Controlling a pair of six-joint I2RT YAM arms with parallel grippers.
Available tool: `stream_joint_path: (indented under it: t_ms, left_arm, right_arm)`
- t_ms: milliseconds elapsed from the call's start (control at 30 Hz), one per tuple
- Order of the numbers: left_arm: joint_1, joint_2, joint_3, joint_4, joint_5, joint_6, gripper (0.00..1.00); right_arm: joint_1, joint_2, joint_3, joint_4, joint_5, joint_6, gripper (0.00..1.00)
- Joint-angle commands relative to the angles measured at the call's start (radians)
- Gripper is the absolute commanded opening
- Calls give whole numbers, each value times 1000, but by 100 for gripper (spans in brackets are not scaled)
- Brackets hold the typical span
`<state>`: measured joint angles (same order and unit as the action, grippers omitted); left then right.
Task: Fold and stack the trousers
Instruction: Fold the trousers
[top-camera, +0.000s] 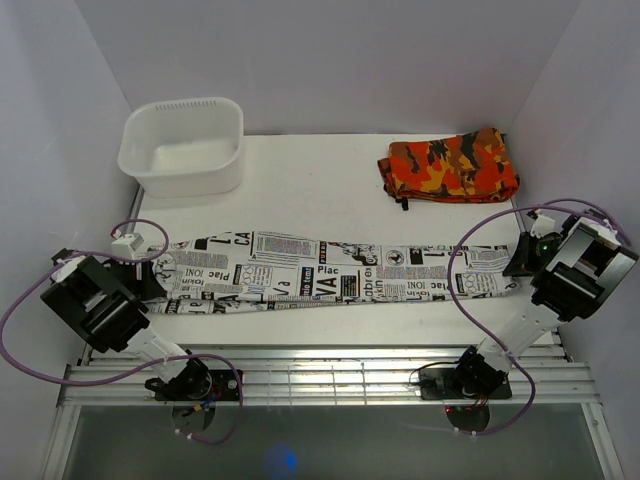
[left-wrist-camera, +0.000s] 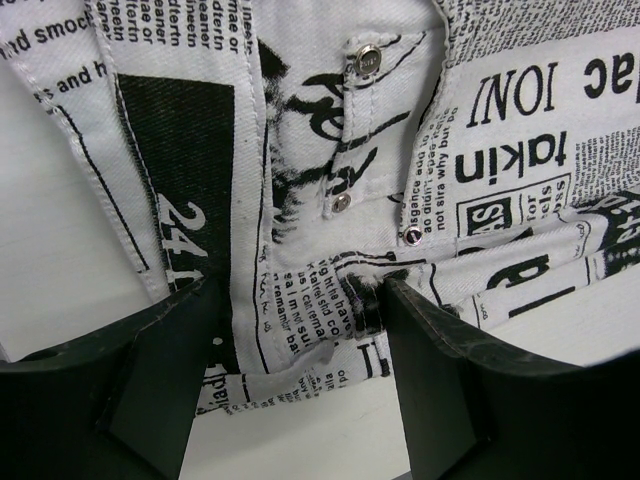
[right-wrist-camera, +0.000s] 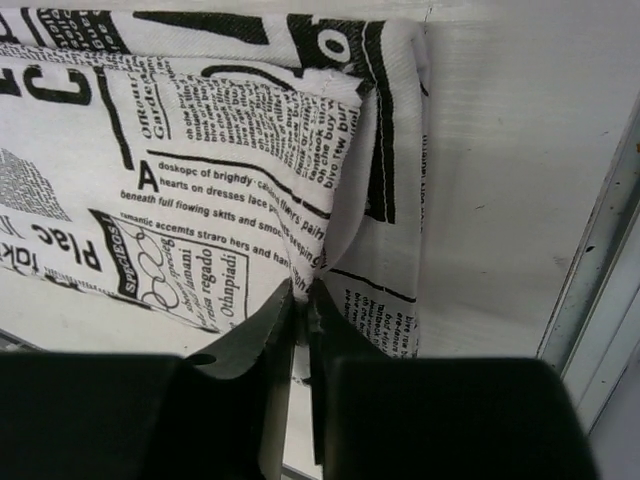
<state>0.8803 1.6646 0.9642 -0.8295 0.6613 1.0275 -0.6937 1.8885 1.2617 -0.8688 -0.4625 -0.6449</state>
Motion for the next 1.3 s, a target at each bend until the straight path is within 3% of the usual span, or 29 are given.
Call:
stream_joint_path:
  t_ms: [0,300,633,933,1100,1267]
  left_arm:
    - [6,32,10,35,-65,13,78]
    - [6,41,7,43,-60,8,78]
    - [6,34,10,40,-72,5,78]
    - [6,-75,103,-175,70,177,82]
    - [6,-42,221,-252,31,151,80]
    - [8,-57,211,-192,-101,77,88]
  right_arm:
    - [-6,-8,77,-47,-54,-2,11]
    - [16,-69,183,-61,-73,-33,8]
    - [28,-22,-37,160,165,-52,8]
    - [39,-26,-42,129,156,-53,8]
    - [43,-43,-30,103,148,-55,8]
    - [48,-51,-19,93,150,-55,8]
